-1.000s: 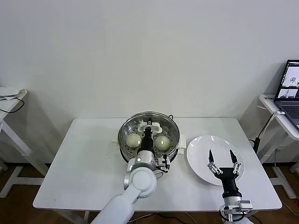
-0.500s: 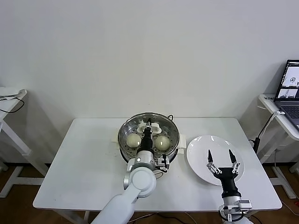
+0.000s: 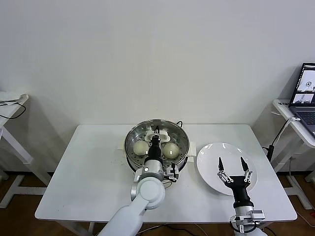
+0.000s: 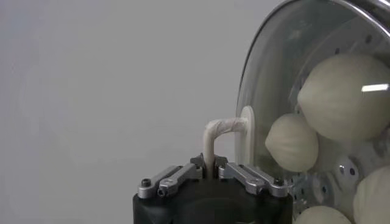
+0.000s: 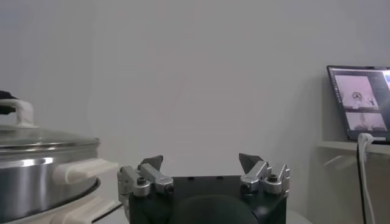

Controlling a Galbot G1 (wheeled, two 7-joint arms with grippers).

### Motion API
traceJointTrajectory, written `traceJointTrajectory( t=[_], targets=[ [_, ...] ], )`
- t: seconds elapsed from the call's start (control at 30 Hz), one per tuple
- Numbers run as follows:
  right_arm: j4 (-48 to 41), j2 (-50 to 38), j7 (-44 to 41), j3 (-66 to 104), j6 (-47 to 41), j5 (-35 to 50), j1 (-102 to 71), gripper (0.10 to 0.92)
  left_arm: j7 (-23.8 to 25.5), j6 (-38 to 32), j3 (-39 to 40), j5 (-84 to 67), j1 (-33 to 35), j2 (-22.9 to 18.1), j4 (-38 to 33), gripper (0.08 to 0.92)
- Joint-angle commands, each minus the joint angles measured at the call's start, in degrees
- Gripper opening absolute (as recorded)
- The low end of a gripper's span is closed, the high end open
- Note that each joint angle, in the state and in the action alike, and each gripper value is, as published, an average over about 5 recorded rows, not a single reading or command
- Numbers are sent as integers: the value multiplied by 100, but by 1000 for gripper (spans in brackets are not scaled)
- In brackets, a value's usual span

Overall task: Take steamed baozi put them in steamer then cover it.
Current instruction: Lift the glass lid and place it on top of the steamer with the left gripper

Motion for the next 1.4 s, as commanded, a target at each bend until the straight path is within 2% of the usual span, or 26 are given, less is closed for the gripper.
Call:
traceJointTrajectory(
  t=[0.03,0.5,0.6,1.17,1.3,1.4],
  targets=[
    [9,2,-3,-19,-4,-13,5,823,-20,-27,-23,-11,-11,1,29,190],
    [-4,-27,-12,-20,-7,-22,21,823,-52,-158,-46,-16,93,66,-185,207],
    [-23,-42,-15,-22,-4,-18,33,823,-49,-136,-14,-41,188,179,-401,273],
    [-45,-97,-20,-66,17,-18,74,823,-70,-53,-175,-381,1109,993,-1909,763],
    [-57,-109,-20,-76,32,-21,58,823,-299,-131,-505,-748,1448,1181,-2556,816],
    [-30,-134,-14,-71,25,-19,39,823,-751,-361,-1024,-1418,1835,1285,-3030,822]
  ],
)
